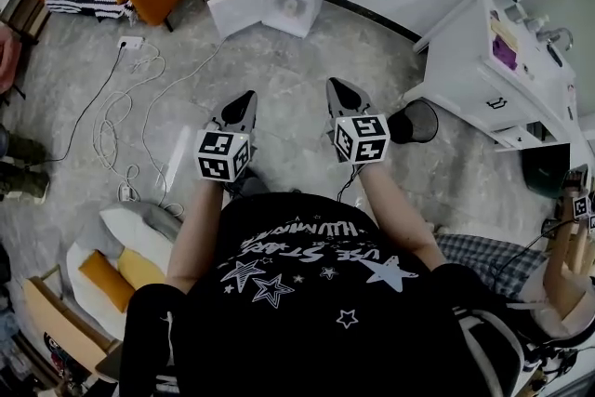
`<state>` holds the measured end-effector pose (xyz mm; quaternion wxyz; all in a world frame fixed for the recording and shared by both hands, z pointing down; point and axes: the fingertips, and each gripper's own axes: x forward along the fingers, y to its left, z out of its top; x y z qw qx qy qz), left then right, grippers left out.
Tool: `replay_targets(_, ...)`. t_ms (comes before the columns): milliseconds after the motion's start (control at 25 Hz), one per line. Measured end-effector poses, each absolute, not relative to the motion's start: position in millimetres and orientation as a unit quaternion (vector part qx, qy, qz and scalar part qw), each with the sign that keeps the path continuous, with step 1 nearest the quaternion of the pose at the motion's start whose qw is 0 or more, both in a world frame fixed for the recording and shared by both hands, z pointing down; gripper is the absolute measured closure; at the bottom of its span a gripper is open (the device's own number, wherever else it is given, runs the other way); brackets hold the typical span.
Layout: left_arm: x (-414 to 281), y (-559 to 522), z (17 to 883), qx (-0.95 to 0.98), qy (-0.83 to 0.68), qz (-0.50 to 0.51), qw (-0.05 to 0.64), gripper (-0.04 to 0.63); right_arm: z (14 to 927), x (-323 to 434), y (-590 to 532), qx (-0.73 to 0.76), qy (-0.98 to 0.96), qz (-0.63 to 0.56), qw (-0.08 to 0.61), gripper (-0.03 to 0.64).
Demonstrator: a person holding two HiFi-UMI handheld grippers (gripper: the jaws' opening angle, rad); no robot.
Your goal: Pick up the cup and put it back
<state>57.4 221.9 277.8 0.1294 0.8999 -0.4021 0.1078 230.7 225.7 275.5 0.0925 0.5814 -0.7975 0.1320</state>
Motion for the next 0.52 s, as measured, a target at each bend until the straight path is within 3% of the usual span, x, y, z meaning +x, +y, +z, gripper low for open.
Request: replay_targets(520,75,272,292,0.895,-0.409,0.113,0.138,0.585,283,256,275,0.578,-0.801,0.118,0.102,0.611)
